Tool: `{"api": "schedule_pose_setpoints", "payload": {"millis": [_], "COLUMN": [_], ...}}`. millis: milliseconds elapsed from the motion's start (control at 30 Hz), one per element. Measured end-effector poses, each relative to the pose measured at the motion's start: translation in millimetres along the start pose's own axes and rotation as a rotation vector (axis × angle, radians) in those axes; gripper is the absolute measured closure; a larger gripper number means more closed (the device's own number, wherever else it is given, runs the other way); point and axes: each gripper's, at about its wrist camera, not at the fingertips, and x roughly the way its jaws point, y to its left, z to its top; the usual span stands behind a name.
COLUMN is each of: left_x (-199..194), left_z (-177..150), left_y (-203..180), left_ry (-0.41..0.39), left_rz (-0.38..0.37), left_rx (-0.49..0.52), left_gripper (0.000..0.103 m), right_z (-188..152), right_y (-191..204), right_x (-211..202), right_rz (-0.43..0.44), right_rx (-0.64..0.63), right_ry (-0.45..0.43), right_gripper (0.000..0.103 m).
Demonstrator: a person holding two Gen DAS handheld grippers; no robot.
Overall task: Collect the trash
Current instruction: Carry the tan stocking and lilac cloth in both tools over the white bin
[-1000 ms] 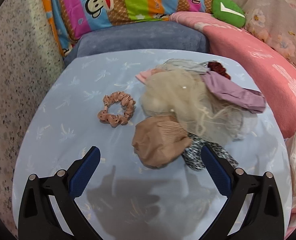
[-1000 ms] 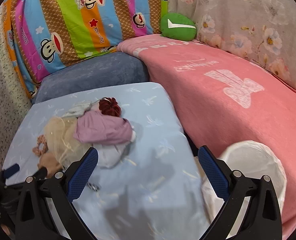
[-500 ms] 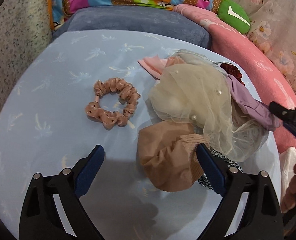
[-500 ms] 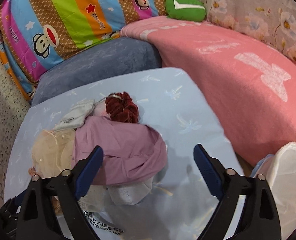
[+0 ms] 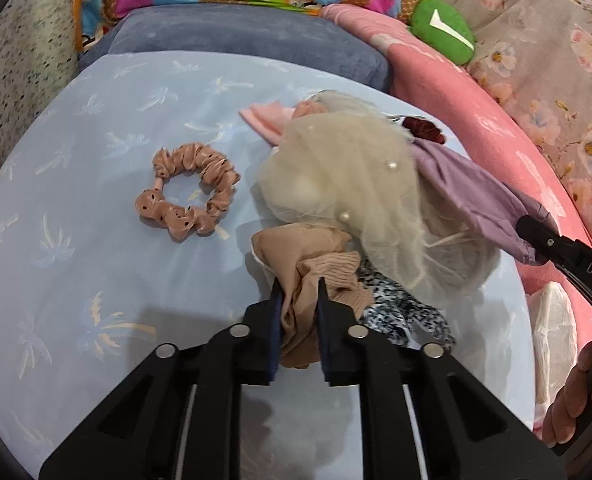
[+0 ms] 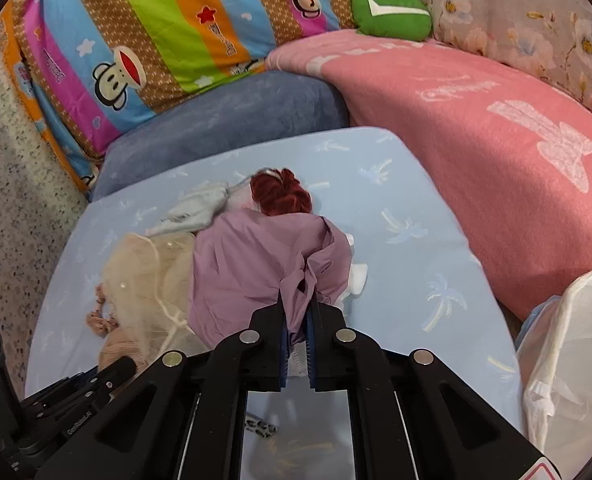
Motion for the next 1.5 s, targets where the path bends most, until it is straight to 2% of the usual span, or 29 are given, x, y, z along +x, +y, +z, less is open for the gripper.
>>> {"api": "schedule_pose_setpoints", "payload": {"millis": [133,400,700,1100,1500], "left_x": [-18.1,-58.8,-94.0,-98.0,-81.8], "left_z": [1.2,3.7,-9.3,-38.3,-64.0], "left_y": [-11.8,-48.7,-106.1,-189.9,-267.5], "left_ry": [-0.034,-0.108,-0.173,-0.159,-0.102], "left_rz": [-0.014,-0.056,-0.111,-0.188,-0.256], "left_rx": [0.022,0.084,0.176,0.339,0.489], "left_gripper": [0.095,0.096,0.096,0.096,0.096], "right_z": [5.8,12.9,-0.9,-33.4,-47.5], "right_y": [-1.5,-10.7,-40.5,-105.6,-177.9], "right_x": [-32.9,-106.4,-178.8,-245.1,-265.7], "right_rz": [0.008,-0.001,-0.023,-0.110,-0.186], "right_rx": [-0.006,-0.010,0.007,0.054,0.169], "right_ry": [-0.049,-0.155,-0.229,-0.289,-0.304], "right_gripper": [0.098,0.098,0.098,0.098,0.098]}}
